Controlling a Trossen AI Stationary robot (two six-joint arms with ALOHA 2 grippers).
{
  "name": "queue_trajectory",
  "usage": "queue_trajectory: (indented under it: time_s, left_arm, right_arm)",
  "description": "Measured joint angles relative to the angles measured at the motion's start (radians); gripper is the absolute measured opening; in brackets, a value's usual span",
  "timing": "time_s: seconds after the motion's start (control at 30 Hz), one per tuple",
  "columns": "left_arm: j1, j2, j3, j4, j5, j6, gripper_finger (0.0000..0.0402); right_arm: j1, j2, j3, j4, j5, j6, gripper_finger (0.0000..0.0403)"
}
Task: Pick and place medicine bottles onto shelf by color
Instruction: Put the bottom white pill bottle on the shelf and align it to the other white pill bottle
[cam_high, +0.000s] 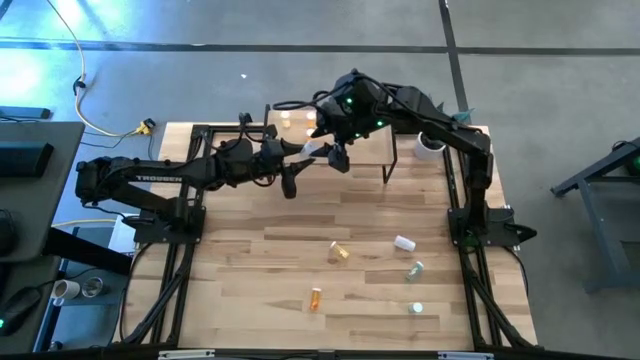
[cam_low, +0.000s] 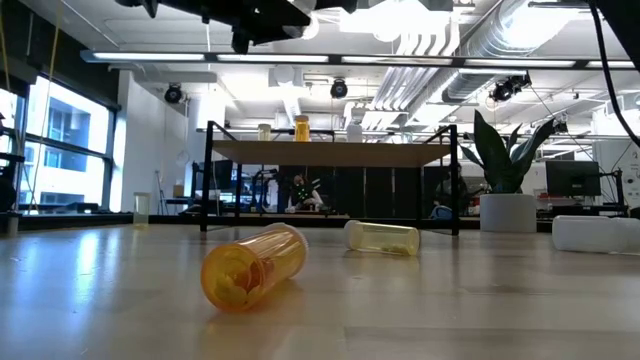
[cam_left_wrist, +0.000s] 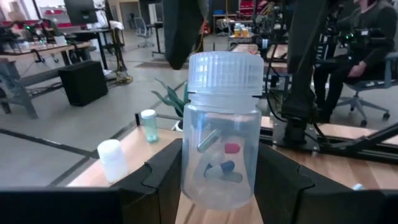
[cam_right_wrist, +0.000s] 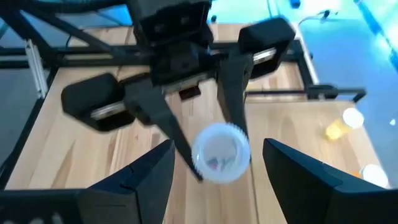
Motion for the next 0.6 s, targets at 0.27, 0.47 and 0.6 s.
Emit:
queue_trajectory:
  time_s: [0.27, 0.47, 0.6]
  left_arm:
    - [0.000, 0.000, 0.000, 0.001, 0.003, 0.019, 0.0152]
    - [0.001, 0.000, 0.000, 0.001, 0.002, 0.019, 0.0152]
    - [0.001, 0.000, 0.000, 0.001, 0.002, 0.019, 0.0152]
  right_arm:
    - [0.000, 0.021, 0.000, 0.024, 0.000, 0.008, 0.0236]
    - [0.001, 0.032, 0.000, 0.010, -0.003, 0.033, 0.0208]
    - [0.001, 0.032, 0.000, 0.014, -0.007, 0.033, 0.0171]
